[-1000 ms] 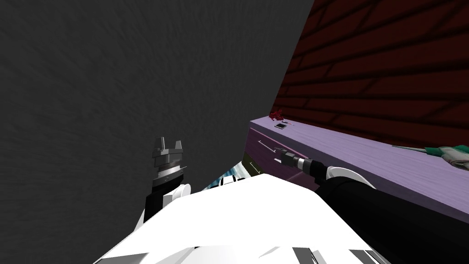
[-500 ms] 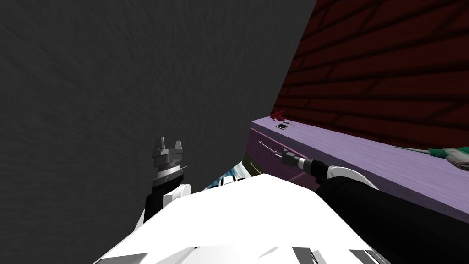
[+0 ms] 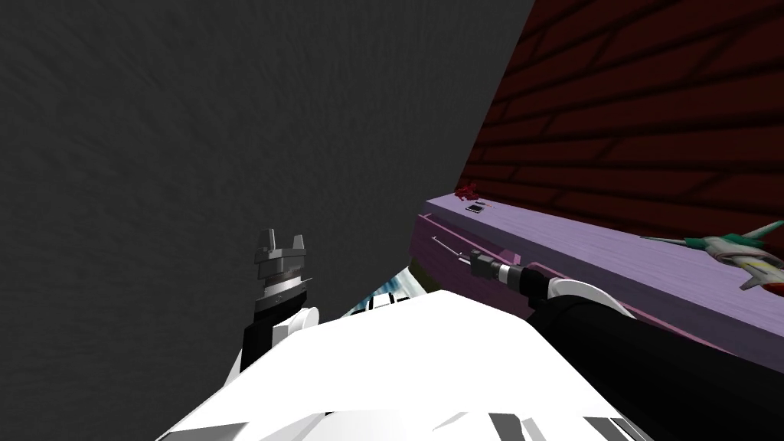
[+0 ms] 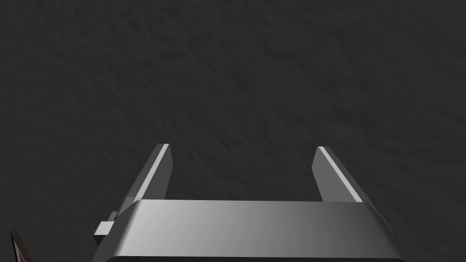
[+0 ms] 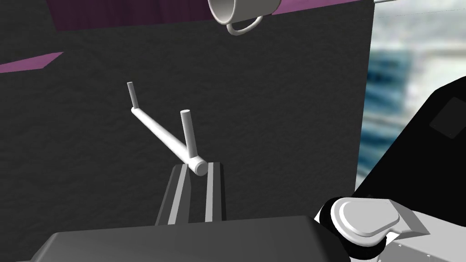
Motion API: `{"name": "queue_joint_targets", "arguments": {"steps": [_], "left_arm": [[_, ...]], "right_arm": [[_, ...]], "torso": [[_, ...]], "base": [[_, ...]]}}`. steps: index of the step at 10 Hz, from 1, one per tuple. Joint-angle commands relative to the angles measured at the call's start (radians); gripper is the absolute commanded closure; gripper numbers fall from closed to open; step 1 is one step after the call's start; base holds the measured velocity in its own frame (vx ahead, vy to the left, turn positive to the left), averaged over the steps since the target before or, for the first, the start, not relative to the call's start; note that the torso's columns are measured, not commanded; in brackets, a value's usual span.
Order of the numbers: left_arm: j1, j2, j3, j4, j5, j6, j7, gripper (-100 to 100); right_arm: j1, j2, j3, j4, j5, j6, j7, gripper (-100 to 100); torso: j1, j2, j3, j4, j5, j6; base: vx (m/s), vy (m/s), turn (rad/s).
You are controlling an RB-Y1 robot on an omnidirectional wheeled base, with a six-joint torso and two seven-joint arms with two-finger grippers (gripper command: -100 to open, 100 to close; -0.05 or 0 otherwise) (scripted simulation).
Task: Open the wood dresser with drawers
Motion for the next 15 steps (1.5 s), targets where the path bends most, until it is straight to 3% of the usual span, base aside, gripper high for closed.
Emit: {"name": "queue_joint_targets", "arguments": {"steps": [1,4,5,12,13,14,15], "left_arm": [[0.000,0.000,0.000,0.000,0.000,0.000,0.000,0],[0.000,0.000,0.000,0.000,0.000,0.000,0.000,0],[0.000,0.000,0.000,0.000,0.000,0.000,0.000,0],[0.005,0.000,0.000,0.003,0.000,0.001,0.000,0],[0.007,0.000,0.000,0.004,0.000,0.002,0.000,0],[0.008,0.000,-0.001,0.005,0.000,0.002,0.000,0],[0.008,0.000,-0.001,0.005,0.000,0.002,0.000,0]], "right_arm": [[0.008,0.004,0.002,-0.012,0.000,-0.002,0.000,100],[0.010,0.005,0.001,-0.022,0.000,0.002,-0.002,100],[0.017,-0.011,-0.024,-0.045,-0.015,-0.014,-0.033,-100],[0.039,-0.079,-0.138,-0.133,-0.075,-0.063,-0.155,-100],[0.037,-0.074,-0.129,-0.123,-0.071,-0.060,-0.141,-100],[0.037,-0.075,-0.131,-0.124,-0.072,-0.061,-0.144,0],[0.037,-0.075,-0.131,-0.124,-0.072,-0.061,-0.144,0]], "torso": [[0.005,0.001,0.001,-0.001,-0.001,0.000],[0.007,0.001,0.002,-0.001,-0.001,-0.001],[0.001,-0.001,-0.001,0.000,0.001,-0.001],[0.007,-0.003,-0.002,0.000,0.000,0.000],[0.007,-0.004,-0.003,0.000,0.000,0.000],[0.007,-0.003,-0.002,0.000,0.000,0.000],[0.007,-0.002,-0.001,0.000,0.000,-0.001]], "base": [[-0.055,0.179,-0.046],[-0.056,0.163,-0.025],[0.005,0.029,-0.045],[0.020,0.000,-0.041],[0.000,0.000,0.000],[-0.006,-0.001,0.006],[0.000,0.000,0.000]]}}
